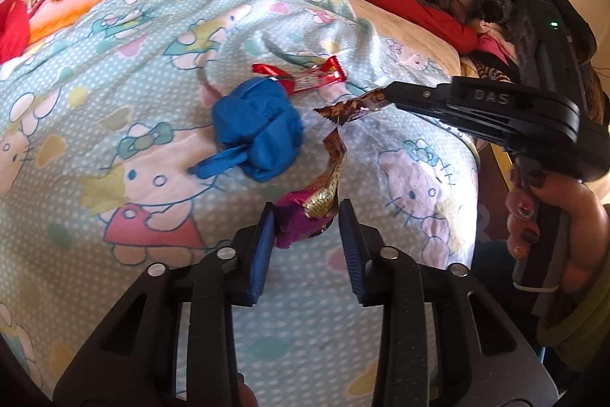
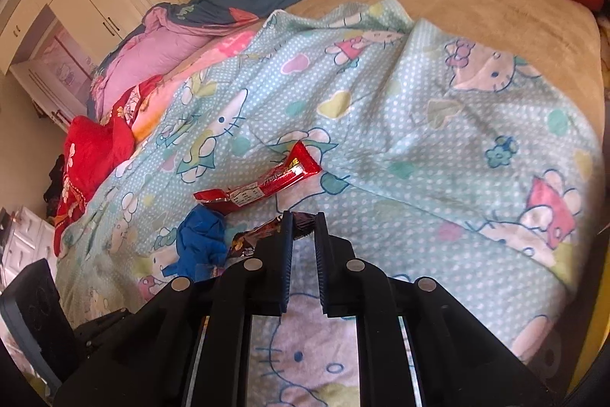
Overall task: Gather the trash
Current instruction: 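Close the left tool on the purple foil wrapper while the right tool grips the candy bars, then carry the purple foil wrapper and candy bars over the bin with both tools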
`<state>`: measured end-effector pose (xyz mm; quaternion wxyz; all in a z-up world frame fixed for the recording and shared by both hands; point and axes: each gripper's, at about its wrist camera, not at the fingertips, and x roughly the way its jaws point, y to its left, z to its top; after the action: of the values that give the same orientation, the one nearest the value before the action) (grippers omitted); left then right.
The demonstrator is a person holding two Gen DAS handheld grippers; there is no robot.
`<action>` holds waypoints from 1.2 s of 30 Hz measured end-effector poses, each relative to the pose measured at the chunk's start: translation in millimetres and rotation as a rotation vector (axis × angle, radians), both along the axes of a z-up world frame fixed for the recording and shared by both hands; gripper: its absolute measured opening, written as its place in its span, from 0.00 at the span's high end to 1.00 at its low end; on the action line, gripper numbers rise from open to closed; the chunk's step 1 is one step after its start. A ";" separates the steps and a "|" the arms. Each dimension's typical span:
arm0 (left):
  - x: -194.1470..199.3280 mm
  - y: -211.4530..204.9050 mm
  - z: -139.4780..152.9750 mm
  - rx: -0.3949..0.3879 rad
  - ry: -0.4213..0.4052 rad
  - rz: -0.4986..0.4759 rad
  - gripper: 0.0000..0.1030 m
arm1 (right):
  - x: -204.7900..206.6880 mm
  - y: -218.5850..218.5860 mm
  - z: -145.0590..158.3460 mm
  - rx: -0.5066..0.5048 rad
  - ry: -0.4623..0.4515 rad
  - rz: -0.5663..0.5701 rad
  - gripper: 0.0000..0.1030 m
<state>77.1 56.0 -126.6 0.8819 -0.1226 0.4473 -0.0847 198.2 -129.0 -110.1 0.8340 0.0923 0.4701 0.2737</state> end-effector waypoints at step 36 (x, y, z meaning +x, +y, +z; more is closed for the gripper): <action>34.8 -123.3 68.2 -0.026 -0.157 -0.181 0.84 | -31.9 -177.2 61.8 0.072 -0.187 -0.277 0.94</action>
<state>111.9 -67.3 -58.4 0.9013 -0.0859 0.3850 -0.1789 166.4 -306.2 -48.2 0.9002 0.1600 0.3629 0.1800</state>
